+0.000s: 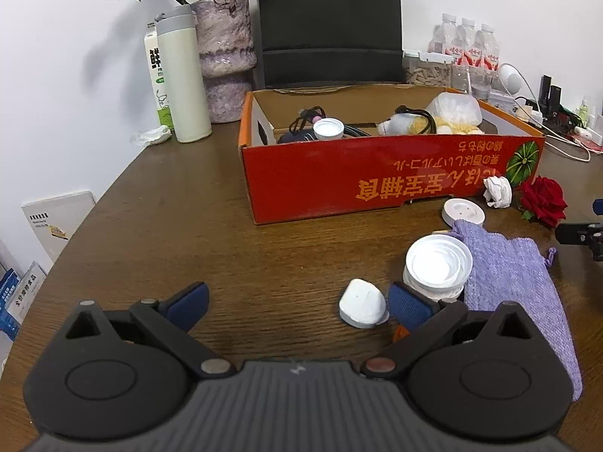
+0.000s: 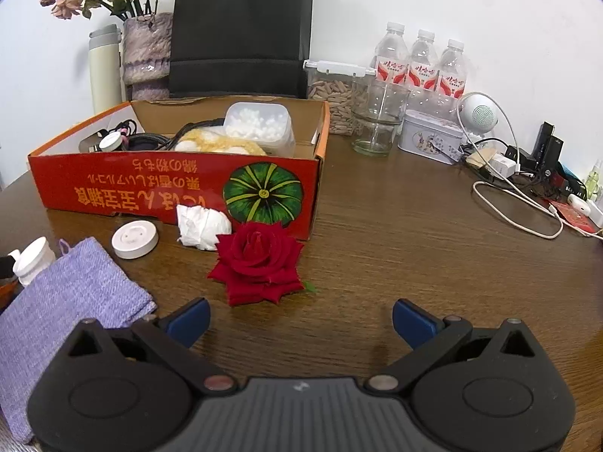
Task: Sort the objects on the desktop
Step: 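Withdraw both tools from the box back toward the desk items, then grasp a white oval cap with the left tool while the right tool grasps the red rose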
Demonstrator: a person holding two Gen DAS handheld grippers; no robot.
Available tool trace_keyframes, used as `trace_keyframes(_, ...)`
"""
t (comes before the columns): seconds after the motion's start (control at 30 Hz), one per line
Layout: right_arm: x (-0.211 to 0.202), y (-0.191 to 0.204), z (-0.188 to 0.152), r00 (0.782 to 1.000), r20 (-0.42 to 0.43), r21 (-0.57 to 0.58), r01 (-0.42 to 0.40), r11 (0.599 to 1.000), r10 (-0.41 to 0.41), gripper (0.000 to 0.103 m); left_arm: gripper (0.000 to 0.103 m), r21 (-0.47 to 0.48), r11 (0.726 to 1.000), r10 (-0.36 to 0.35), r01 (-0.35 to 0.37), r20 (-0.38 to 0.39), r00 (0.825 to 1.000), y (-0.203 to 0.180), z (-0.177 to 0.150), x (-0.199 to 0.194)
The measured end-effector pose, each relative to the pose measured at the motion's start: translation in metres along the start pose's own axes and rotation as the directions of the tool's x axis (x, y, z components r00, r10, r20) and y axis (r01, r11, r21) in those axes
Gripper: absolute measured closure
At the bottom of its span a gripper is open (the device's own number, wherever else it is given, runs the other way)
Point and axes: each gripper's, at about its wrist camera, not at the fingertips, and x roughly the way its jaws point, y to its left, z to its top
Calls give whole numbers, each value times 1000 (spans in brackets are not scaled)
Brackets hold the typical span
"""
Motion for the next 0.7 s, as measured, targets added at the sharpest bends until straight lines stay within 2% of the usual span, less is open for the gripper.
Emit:
trace_keyframes(0.37, 6, 0, 0, 1000, -14, 9, -21, 1000, 21, 0, 1, -9, 1000, -3, 3, -12, 1000, -3, -4, 6)
trace_keyframes(0.63, 15, 0, 5, 999, -15, 35, -45, 998, 46, 0, 27, -35, 998, -50, 50, 0, 999, -4, -5, 5)
trace_keyframes(0.7, 16, 2, 7, 999, -10, 29, -43, 999, 43, 0, 39, -34, 998, -60, 60, 6, 998, -5, -5, 4)
